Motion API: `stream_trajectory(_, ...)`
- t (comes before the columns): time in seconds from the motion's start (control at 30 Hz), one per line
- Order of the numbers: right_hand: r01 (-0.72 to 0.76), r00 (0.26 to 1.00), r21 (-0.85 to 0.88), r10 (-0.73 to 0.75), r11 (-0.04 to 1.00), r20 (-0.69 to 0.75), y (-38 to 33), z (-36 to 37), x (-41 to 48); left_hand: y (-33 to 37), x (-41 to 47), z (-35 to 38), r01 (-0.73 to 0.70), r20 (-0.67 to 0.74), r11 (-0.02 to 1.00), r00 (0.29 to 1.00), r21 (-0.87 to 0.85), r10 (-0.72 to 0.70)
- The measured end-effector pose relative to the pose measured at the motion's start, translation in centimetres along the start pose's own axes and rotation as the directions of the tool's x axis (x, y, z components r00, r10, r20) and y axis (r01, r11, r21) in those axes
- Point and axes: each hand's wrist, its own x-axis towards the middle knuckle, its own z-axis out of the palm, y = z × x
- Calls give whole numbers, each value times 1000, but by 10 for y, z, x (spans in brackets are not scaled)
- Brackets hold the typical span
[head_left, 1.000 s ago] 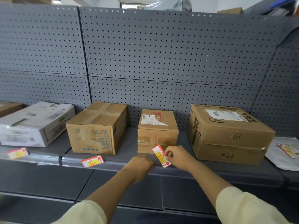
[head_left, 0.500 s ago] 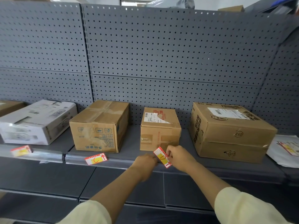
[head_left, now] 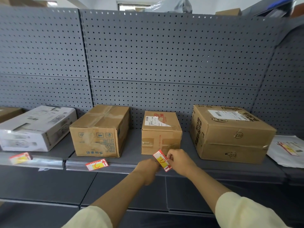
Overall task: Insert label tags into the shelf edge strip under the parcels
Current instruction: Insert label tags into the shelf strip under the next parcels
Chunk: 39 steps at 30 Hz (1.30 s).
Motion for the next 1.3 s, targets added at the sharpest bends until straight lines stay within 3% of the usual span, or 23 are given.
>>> stream_trajectory(0.17, 2, 1000, -19, -2, 1000, -25, 2, -2, 2, 0, 2, -2, 15, 56, 998, 998, 66, -19)
stream_trajectory(0.3, 31, 999, -229, -22, 973, 41, 1, 4, 1, -2, 1, -3, 20, 32, 999, 999, 43, -21)
stream_trajectory(0.43, -5, 1000, -327, 12, 945, 18, -2, 12, 5, -2, 3, -15, 15, 39, 1000, 999, 5, -15)
stream_trajectory(0.6, 57, 998, -478, -46, 877, 34, -9, 22, 2, -7, 9, -36, -27, 5, 999, 1000, -18, 27)
stream_trajectory(0.8, 90, 996, -357, -81, 930, 39, 10, 0, -10, 3, 30, -53, -118, -84, 992, 990, -53, 114)
stream_trajectory(1.0, -150, 989, -310, 139, 939, -57, 65, -51, -42, 94, 69, -74, -381, 20, 919, 923, -105, 385)
stream_trajectory(1.17, -450, 890, -85, 439, 889, -122, 128, -98, -86, 189, 88, -59, -522, 65, 840, 842, -151, 535)
stream_trajectory(1.3, -587, 805, -64, 573, 807, -153, 183, -130, -134, 257, 102, -41, -596, 116, 790, 783, -140, 611)
